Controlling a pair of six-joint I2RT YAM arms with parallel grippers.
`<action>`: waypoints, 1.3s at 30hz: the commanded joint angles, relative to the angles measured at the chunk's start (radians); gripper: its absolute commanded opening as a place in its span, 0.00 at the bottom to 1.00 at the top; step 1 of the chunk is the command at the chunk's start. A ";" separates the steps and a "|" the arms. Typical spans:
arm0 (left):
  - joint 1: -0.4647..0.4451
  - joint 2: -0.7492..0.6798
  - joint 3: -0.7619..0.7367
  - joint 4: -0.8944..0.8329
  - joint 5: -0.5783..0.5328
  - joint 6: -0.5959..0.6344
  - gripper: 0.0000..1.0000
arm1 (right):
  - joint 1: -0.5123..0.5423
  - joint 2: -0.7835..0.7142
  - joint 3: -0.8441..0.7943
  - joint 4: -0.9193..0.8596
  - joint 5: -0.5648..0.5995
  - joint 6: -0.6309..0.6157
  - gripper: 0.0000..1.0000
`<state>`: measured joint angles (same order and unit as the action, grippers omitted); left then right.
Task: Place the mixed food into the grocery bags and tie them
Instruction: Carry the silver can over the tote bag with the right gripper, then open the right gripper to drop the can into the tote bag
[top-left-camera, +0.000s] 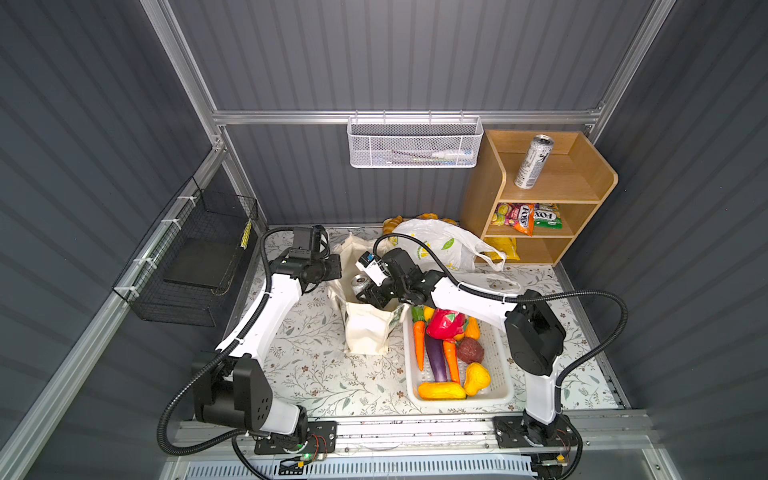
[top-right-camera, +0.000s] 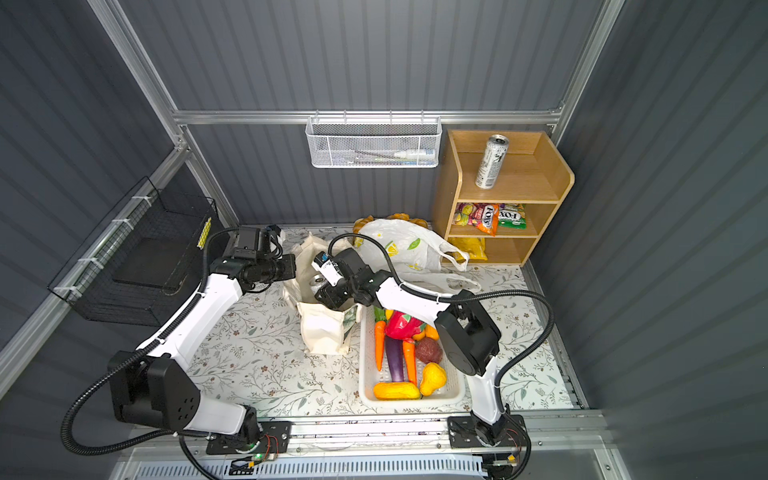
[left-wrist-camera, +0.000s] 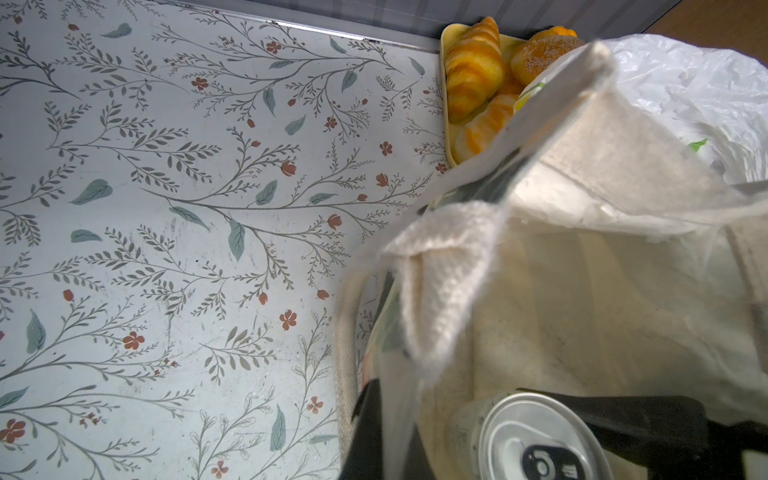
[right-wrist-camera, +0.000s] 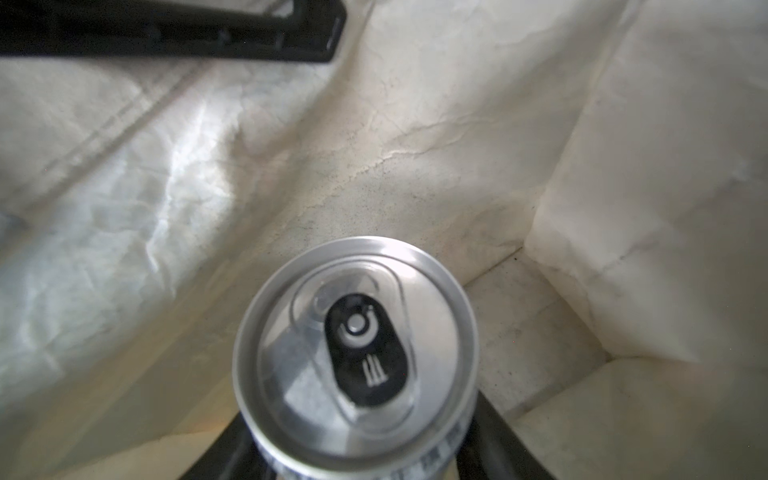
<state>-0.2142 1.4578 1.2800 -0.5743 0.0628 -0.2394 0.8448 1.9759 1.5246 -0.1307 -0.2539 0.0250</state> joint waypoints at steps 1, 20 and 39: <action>0.002 0.017 -0.009 -0.035 -0.003 0.023 0.00 | 0.008 -0.022 0.000 0.020 0.022 -0.016 0.66; 0.002 0.000 -0.021 -0.041 -0.008 0.027 0.00 | -0.183 -0.392 0.077 -0.106 0.004 0.166 0.78; 0.002 -0.012 -0.016 -0.032 0.019 0.016 0.00 | -0.979 -0.704 -0.385 -0.103 -0.254 0.795 0.69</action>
<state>-0.2142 1.4570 1.2797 -0.5713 0.0566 -0.2363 -0.0898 1.2385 1.1736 -0.3103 -0.4061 0.6930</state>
